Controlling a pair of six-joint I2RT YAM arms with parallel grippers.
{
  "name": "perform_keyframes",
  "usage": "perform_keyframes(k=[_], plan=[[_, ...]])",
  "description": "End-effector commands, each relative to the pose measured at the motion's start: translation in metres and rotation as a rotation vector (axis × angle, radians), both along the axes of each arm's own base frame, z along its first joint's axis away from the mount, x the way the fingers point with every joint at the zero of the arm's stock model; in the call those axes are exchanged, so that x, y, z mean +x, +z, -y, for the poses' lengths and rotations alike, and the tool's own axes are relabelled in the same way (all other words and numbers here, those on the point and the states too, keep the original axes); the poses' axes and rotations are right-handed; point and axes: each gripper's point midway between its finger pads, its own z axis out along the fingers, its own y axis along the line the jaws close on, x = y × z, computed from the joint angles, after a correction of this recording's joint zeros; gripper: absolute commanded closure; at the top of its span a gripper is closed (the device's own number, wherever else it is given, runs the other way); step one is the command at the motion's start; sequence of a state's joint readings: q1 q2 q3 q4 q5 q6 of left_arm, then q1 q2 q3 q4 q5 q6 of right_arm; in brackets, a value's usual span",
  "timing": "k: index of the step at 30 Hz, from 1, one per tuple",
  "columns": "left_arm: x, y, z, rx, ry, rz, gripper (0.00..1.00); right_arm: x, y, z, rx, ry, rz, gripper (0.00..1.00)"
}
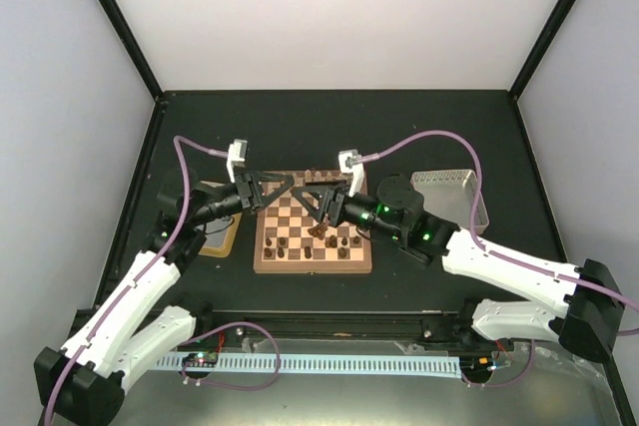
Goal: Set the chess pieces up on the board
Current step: Place the chess piece on the chessboard.
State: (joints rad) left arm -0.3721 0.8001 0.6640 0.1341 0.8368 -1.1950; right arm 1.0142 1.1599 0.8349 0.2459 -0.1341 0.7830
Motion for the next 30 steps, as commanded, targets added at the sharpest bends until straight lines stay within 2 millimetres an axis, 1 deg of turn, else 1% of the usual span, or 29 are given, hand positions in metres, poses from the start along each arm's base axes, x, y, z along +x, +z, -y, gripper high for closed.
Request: perform_keyframes(k=[1, 3, 7, 12, 15, 19, 22, 24, 25, 27, 29, 30], plan=[[0.005, 0.035, -0.005, -0.094, 0.047, 0.059, 0.98, -0.005, 0.05, -0.007, 0.27, 0.081, -0.149, 0.42], [0.007, 0.037, -0.006, -0.111, 0.057, 0.056, 0.98, -0.006, 0.053, -0.013, 0.284, 0.105, -0.191, 0.48], [0.009, 0.041, -0.008, -0.137, 0.078, 0.051, 0.98, -0.004, 0.052, -0.013, 0.327, 0.103, -0.246, 0.61], [0.009, 0.044, -0.011, -0.146, 0.096, 0.054, 0.98, -0.003, 0.051, -0.01, 0.361, 0.093, -0.291, 0.69], [0.008, 0.044, -0.011, -0.148, 0.093, 0.051, 0.98, -0.001, 0.054, -0.011, 0.371, 0.088, -0.291, 0.75], [0.007, 0.041, -0.012, -0.148, 0.1, 0.047, 0.98, -0.001, 0.06, -0.013, 0.371, 0.096, -0.293, 0.86], [0.006, 0.039, -0.012, -0.146, 0.1, 0.042, 0.95, -0.002, 0.063, -0.014, 0.372, 0.104, -0.29, 0.93], [0.006, 0.036, -0.013, -0.137, 0.101, 0.039, 0.9, 0.0, 0.062, -0.013, 0.354, 0.089, -0.286, 0.98], [0.006, 0.034, -0.012, -0.123, 0.101, 0.039, 0.86, 0.0, 0.062, -0.012, 0.344, 0.079, -0.284, 0.99], [0.008, 0.027, -0.015, -0.072, 0.13, 0.037, 0.63, 0.003, 0.054, -0.009, 0.306, 0.05, -0.282, 0.99], [0.011, 0.017, -0.021, 0.002, 0.181, 0.049, 0.48, 0.007, 0.043, -0.002, 0.243, 0.007, -0.28, 0.99], [0.012, 0.012, -0.025, 0.043, 0.211, 0.055, 0.43, 0.008, 0.036, 0.002, 0.199, -0.013, -0.276, 0.99]])
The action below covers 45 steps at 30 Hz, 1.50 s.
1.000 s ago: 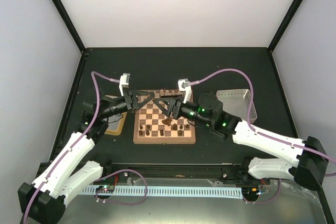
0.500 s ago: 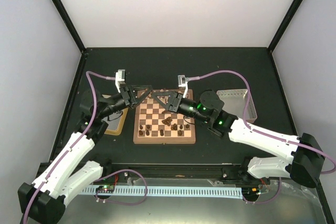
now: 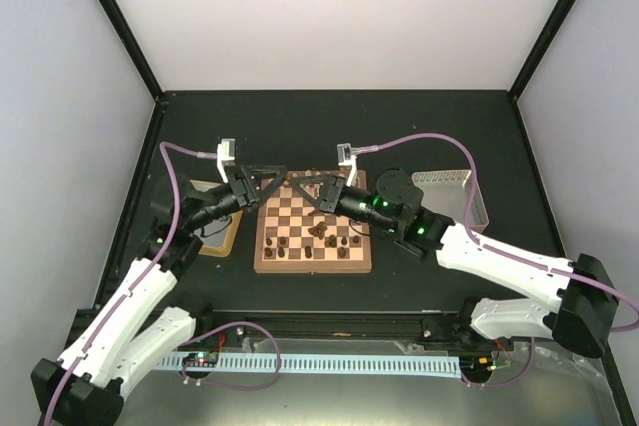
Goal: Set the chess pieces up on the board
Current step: Place the chess piece on the chessboard.
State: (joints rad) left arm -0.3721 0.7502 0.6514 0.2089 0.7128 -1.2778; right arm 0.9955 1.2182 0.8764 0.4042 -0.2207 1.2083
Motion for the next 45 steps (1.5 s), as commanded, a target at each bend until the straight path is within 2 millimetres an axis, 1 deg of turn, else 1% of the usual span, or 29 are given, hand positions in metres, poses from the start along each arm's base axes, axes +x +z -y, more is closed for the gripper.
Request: perform_keyframes(k=[1, 3, 4, 6, 9, 13, 15, 18, 21, 23, 25, 27, 31, 36, 39, 45], plan=[[0.006, -0.017, -0.017, 0.162, 0.133, 0.019, 0.38, 0.009, -0.008, 0.019, -0.144, -0.074, 0.044, 0.99], [0.007, -0.032, -0.027, 0.242, 0.191, 0.019, 0.29, 0.011, -0.031, 0.029, -0.291, -0.094, 0.049, 0.99], [0.008, -0.036, -0.033, 0.275, 0.222, 0.027, 0.25, 0.012, -0.04, 0.034, -0.36, -0.103, 0.052, 0.99], [0.007, -0.041, -0.042, 0.34, 0.267, 0.053, 0.21, 0.011, -0.061, 0.044, -0.488, -0.106, 0.052, 0.99], [0.007, -0.048, -0.058, 0.453, 0.343, 0.117, 0.18, 0.008, -0.091, 0.058, -0.667, -0.092, 0.04, 0.99], [0.011, -0.054, -0.077, 0.6, 0.432, 0.223, 0.16, 0.005, -0.133, 0.075, -0.919, -0.052, -0.016, 0.99], [0.014, -0.056, -0.086, 0.681, 0.476, 0.289, 0.16, 0.003, -0.15, 0.082, -1.038, -0.025, -0.043, 0.99], [0.017, -0.06, -0.102, 0.793, 0.547, 0.368, 0.14, 0.003, -0.168, 0.085, -1.16, 0.025, -0.068, 0.99], [0.019, -0.066, -0.112, 0.87, 0.593, 0.416, 0.1, 0.002, -0.18, 0.081, -1.252, 0.087, -0.086, 0.99], [0.022, -0.068, -0.119, 0.884, 0.632, 0.398, 0.06, 0.001, -0.189, 0.076, -1.303, 0.13, -0.092, 0.99], [0.022, -0.068, -0.12, 0.892, 0.636, 0.391, 0.06, 0.0, -0.202, 0.07, -1.358, 0.177, -0.107, 0.99], [0.023, -0.07, -0.123, 0.906, 0.645, 0.375, 0.06, -0.003, -0.21, 0.065, -1.408, 0.22, -0.111, 0.99], [0.022, -0.072, -0.125, 0.906, 0.648, 0.364, 0.05, -0.012, -0.228, 0.049, -1.451, 0.297, -0.1, 0.98], [0.019, -0.068, -0.127, 0.9, 0.659, 0.374, 0.05, -0.013, -0.251, 0.043, -1.497, 0.328, -0.12, 0.98], [0.018, -0.068, -0.125, 0.889, 0.653, 0.382, 0.05, -0.014, -0.259, 0.041, -1.506, 0.33, -0.141, 0.97], [0.018, -0.067, -0.125, 0.89, 0.655, 0.386, 0.05, -0.015, -0.268, 0.037, -1.505, 0.342, -0.16, 0.95]])
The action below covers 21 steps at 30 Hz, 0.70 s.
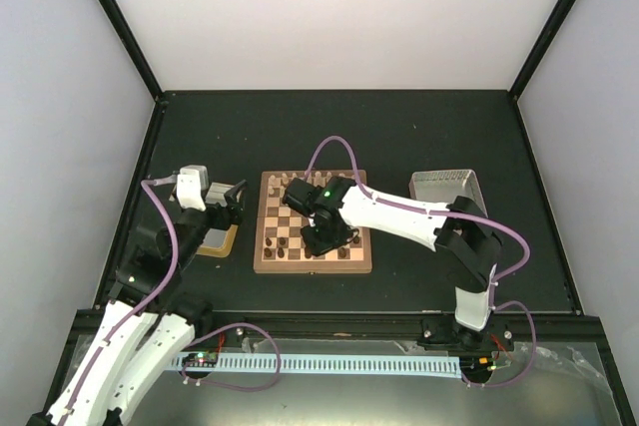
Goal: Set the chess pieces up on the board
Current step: Place the chess piece on the chessboard.
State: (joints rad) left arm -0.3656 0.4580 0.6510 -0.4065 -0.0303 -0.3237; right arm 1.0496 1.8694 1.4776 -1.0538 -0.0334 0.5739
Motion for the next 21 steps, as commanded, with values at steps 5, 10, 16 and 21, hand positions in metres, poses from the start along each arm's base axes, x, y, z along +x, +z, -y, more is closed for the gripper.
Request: perform_keyframes(k=[5, 10, 16, 21], plan=[[0.0, -0.001, -0.008, 0.023, 0.032, 0.009, 0.05, 0.0, -0.007, -0.007, -0.008, 0.02, -0.02, 0.93], [0.0, -0.001, -0.008, 0.025, 0.037, 0.008, 0.05, -0.001, -0.011, -0.008, -0.012, 0.029, -0.028, 0.92], [0.001, -0.002, -0.009, 0.028, 0.04, 0.006, 0.05, 0.0, -0.013, -0.011, -0.008, 0.026, -0.031, 0.87], [0.001, -0.004, -0.009, 0.028, 0.044, 0.002, 0.04, -0.001, -0.01, -0.007, -0.009, 0.026, -0.026, 0.86]])
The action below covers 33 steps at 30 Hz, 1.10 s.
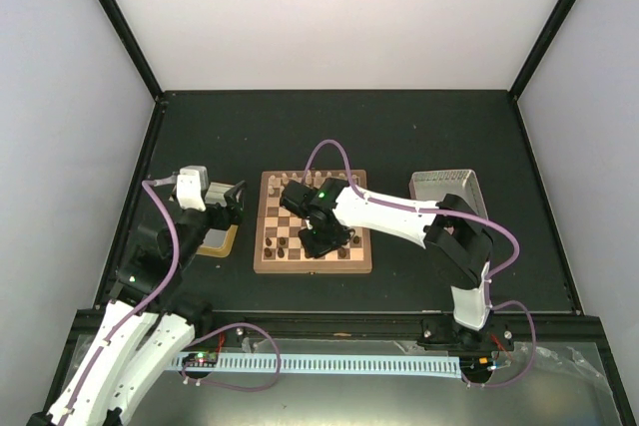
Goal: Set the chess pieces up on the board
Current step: Place the chess piece on the chessboard.
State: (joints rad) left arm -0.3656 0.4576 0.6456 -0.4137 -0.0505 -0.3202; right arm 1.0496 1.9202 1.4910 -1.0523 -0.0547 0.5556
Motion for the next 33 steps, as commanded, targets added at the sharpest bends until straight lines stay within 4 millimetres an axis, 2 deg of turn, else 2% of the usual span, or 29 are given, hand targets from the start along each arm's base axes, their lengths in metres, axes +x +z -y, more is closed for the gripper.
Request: perform_keyframes(k=[1, 9, 14, 22, 25, 30, 33], plan=[[0.0, 0.001, -0.006, 0.016, 0.024, 0.012, 0.05, 0.0, 0.005, -0.004, 0.015, 0.007, 0.003, 0.86], [0.001, 0.0, -0.006, 0.018, 0.028, 0.01, 0.04, -0.001, 0.009, -0.005, 0.026, 0.011, -0.001, 0.83], [0.001, 0.0, -0.007, 0.019, 0.029, 0.01, 0.04, 0.002, 0.01, -0.007, 0.029, 0.01, 0.013, 0.77], [0.001, -0.001, -0.006, 0.019, 0.029, 0.007, 0.04, 0.006, 0.02, -0.014, 0.078, -0.014, 0.04, 0.78], [0.002, -0.001, -0.007, 0.018, 0.03, 0.007, 0.04, 0.006, 0.023, -0.013, 0.086, -0.023, 0.042, 0.82], [0.002, -0.001, -0.007, 0.019, 0.031, 0.007, 0.04, 0.007, 0.022, -0.012, 0.074, -0.03, 0.047, 0.78], [0.002, -0.001, -0.006, 0.019, 0.03, 0.005, 0.04, 0.01, 0.028, -0.013, 0.088, -0.037, 0.067, 0.76]])
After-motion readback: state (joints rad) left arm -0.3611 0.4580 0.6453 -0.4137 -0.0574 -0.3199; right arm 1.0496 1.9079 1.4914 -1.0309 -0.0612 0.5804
